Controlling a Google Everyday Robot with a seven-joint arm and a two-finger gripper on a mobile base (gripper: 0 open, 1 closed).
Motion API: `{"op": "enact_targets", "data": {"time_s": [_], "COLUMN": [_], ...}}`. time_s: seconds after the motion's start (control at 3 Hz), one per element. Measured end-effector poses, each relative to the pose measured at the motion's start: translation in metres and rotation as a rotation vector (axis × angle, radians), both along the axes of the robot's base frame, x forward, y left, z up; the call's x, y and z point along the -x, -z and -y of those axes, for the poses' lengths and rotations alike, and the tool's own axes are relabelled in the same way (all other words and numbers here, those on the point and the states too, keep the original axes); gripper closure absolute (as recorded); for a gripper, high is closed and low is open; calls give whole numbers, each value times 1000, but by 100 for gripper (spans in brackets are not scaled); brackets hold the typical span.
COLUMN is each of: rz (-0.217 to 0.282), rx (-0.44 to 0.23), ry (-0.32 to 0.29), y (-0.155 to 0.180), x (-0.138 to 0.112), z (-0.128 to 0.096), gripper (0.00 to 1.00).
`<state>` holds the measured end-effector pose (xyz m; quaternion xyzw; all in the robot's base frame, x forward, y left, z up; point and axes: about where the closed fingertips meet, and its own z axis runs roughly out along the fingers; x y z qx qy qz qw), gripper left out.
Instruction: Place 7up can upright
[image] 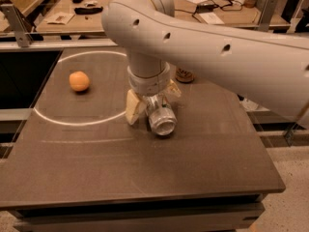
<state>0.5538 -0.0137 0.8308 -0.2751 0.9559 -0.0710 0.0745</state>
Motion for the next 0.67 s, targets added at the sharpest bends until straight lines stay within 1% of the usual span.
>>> {"op": "enact_targets", "data": {"time_s": [0.33,0.67], "rz": [-59,-93], "rx": [45,53], "ry": [46,63], "y": [-1,-9], "x": [-19,-36], "z": [11,21], "gripper": [39,64]}}
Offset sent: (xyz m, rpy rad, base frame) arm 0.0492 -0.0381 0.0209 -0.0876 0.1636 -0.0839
